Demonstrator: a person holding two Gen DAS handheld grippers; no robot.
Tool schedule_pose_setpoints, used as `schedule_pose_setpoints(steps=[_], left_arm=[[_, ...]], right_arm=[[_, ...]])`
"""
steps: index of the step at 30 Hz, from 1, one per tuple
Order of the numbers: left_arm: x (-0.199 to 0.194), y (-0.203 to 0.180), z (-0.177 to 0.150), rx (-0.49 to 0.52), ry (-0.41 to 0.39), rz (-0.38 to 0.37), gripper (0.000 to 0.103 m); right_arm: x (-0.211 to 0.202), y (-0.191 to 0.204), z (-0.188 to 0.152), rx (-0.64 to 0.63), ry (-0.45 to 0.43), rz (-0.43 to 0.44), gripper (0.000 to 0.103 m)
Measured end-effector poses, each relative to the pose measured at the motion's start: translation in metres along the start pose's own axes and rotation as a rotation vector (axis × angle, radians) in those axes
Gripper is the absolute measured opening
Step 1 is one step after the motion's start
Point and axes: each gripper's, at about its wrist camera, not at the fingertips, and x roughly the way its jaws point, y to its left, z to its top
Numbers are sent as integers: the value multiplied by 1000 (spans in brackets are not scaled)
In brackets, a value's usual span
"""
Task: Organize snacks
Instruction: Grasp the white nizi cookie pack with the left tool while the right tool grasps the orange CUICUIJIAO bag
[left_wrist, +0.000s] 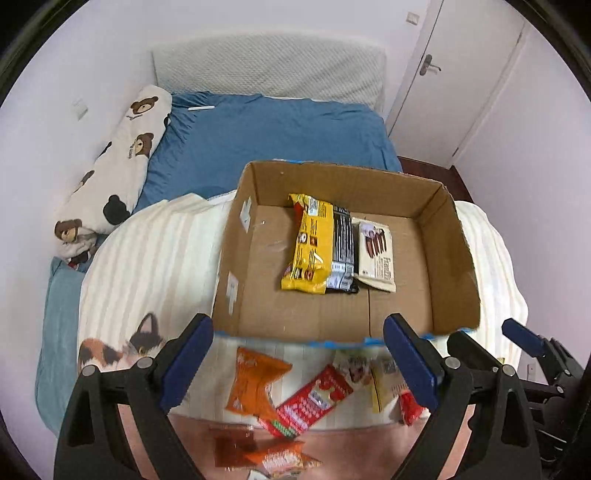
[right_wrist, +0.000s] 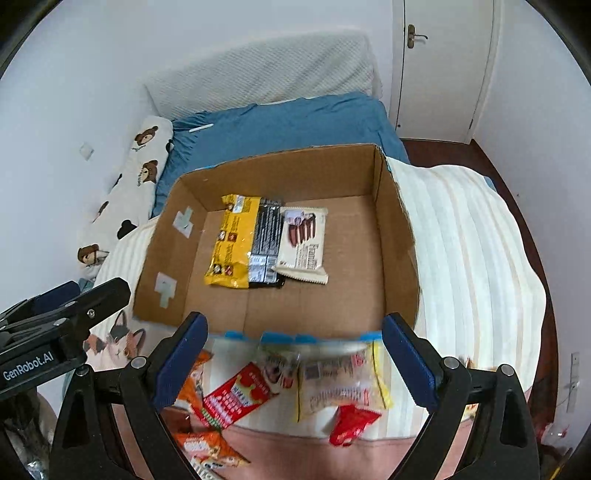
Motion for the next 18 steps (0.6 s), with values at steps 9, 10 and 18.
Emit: schedule_pose_setpoints(steps=[9,10,18], left_arm=[[-17,45,-66,-72,34,58,94],[-15,53,-76,-90,46,74,94],[30,124,-154,-223,199,239,94]], right_arm=[[9,6,-76,86,161,153,97],[17,8,-88,98,201,174,97],[87,66,-172,-5,422,218,97]])
